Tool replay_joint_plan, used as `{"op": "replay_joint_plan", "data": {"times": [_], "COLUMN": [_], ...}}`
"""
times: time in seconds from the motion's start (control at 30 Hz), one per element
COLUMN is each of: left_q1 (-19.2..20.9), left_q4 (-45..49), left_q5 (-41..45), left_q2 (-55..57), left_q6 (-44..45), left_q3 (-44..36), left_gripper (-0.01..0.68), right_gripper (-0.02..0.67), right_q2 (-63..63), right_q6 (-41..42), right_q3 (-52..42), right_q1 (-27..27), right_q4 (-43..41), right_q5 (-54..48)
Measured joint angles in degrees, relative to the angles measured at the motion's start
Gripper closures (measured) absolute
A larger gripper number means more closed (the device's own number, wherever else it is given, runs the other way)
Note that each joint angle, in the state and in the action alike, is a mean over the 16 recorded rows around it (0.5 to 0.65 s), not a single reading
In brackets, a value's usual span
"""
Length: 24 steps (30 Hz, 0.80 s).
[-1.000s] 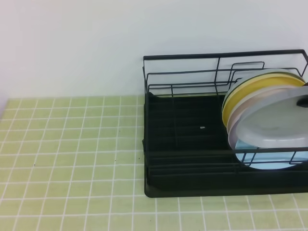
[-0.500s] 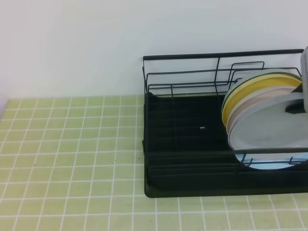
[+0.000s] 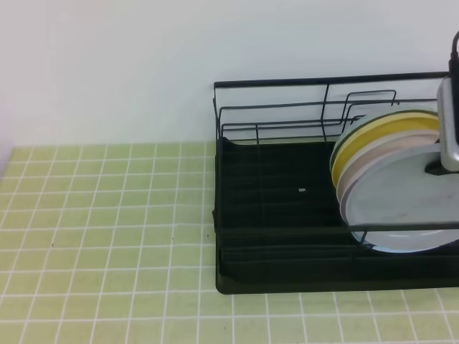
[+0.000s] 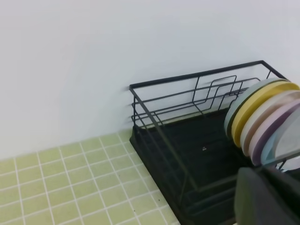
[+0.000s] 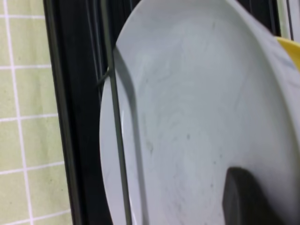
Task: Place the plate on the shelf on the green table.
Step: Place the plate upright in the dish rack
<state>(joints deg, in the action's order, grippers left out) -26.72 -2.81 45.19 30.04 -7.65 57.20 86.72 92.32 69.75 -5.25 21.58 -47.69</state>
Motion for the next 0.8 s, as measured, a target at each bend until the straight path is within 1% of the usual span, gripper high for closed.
{"op": "replay_joint_plan", "data": {"times": [0.17,0.37,0.57,0.8], "left_q1": [0.0,0.0,0.0,0.0], "left_q4": [0.0,0.0,0.1,0.6], "left_q5": [0.0,0.0,0.0,0.1], "left_q2": [0.0,0.0,0.0,0.0], "left_q6": [0.1,0.1,0.1,0.1], "left_q3": [0.0,0.0,0.0,0.0], "left_gripper": [0.675,0.675,0.675,0.675], "right_gripper": [0.527,0.527,0.528,0.529], "right_q2": [0.4,-1.2,-4.6,-7.8], "right_q6": [-1.5,-1.2,0.0,3.0], "right_q3": [0.1,-0.2,-0.5,-1.1], "right_q1": [0.0,0.0,0.0,0.1], "right_q4": [-1.0,-1.4,-1.5,0.4], "right_q5": [0.6,1.0,1.3,1.1]}}
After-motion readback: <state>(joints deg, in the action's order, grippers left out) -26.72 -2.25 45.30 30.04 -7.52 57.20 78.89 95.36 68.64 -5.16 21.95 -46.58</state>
